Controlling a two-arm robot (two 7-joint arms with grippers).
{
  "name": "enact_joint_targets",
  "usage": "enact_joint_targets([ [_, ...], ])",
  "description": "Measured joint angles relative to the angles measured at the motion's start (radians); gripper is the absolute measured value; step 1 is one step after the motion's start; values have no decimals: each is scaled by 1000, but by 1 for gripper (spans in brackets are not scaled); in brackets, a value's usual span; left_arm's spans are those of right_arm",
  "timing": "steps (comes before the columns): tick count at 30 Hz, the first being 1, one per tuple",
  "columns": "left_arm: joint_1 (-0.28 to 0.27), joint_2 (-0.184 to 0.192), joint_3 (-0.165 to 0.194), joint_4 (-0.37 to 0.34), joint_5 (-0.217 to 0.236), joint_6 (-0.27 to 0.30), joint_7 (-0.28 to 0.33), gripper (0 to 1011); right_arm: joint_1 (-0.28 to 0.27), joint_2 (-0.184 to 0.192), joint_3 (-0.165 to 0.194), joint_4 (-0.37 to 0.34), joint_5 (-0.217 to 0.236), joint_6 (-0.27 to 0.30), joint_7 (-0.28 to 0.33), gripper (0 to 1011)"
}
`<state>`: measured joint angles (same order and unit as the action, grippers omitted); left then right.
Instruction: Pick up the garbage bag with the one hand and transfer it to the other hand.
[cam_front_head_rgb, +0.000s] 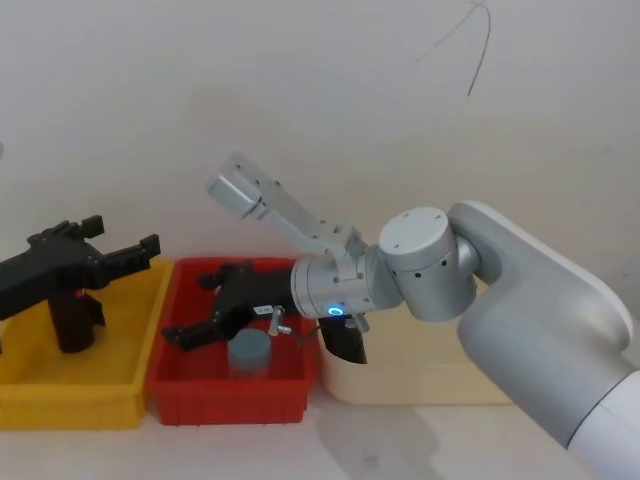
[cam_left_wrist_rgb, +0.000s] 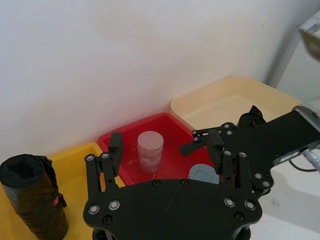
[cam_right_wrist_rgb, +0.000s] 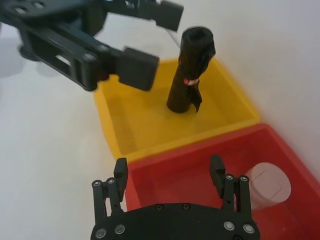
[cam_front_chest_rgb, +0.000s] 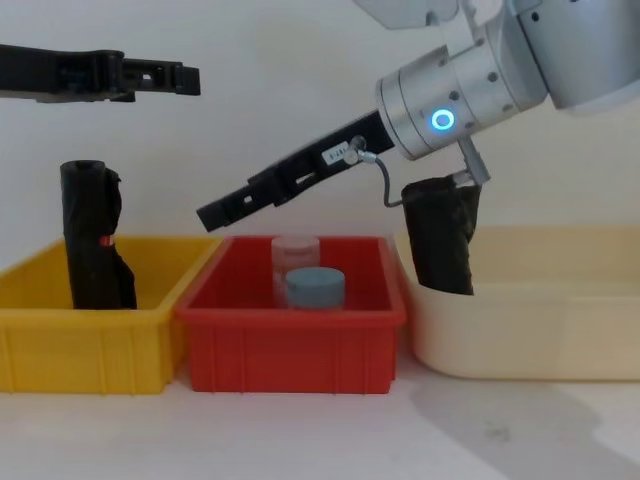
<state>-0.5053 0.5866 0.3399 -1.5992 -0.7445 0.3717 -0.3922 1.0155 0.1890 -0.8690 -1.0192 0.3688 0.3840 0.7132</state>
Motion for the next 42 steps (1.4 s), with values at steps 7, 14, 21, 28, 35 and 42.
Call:
enact_joint_targets([
  [7,0,0,0,0,0,0,0,1001,15,-24,-3,65,-8,17,2,1001],
  [14,0,0,0,0,0,0,0,1001,23,-37,4,120,-10,33,1,1002],
  [21,0,0,0,0,0,0,0,1001,23,-38,6,142,-13,47,4,1001],
  [28,0,0,0,0,0,0,0,1001,20,-30,2,159,-24,64,13,1001],
  [35,0,0,0,0,0,0,0,1001,18,-23,-3,172,-37,70,15,1001],
  [42,0,0,0,0,0,0,0,1001,19,-21,-6,188,-51,62,19,983],
])
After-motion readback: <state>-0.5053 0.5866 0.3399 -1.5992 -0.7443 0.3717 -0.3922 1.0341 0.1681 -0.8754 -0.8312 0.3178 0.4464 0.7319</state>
